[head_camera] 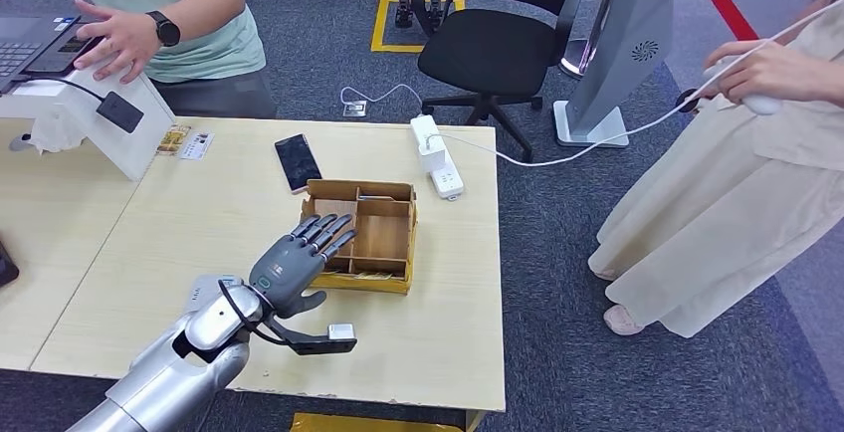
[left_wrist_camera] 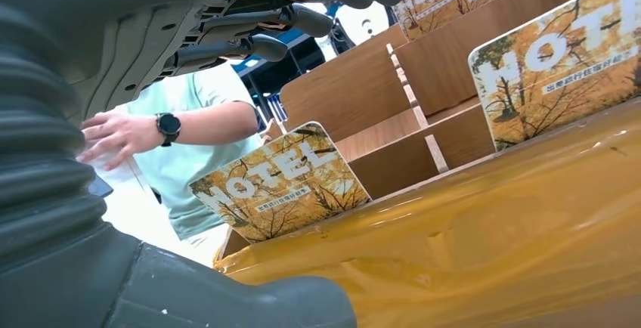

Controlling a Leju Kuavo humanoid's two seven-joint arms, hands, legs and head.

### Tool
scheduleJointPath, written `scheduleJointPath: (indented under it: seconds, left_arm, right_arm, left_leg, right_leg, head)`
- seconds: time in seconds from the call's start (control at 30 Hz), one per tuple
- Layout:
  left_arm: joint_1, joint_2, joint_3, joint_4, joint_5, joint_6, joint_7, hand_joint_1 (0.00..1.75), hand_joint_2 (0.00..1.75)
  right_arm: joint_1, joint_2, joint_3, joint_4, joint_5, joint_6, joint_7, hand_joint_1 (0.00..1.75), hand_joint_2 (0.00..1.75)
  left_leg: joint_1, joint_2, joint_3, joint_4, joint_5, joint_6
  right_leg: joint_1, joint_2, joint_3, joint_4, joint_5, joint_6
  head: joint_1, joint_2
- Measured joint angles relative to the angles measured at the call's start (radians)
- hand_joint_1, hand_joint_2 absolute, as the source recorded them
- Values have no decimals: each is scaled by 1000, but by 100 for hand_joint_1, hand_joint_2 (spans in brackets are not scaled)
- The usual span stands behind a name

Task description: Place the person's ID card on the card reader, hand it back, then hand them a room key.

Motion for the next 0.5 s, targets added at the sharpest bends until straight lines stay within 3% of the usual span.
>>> scheduleJointPath:
  seconds: [0.5]
  left_arm:
    - [-13,5,6,27,-41,22,42,0,175]
  right_arm:
    - [0,0,-1,0,6,0,0,0,175]
  left_leg:
    - [0,0,0,0,0,0]
  right_leg:
    - [0,0,0,0,0,0]
  head:
    - [0,0]
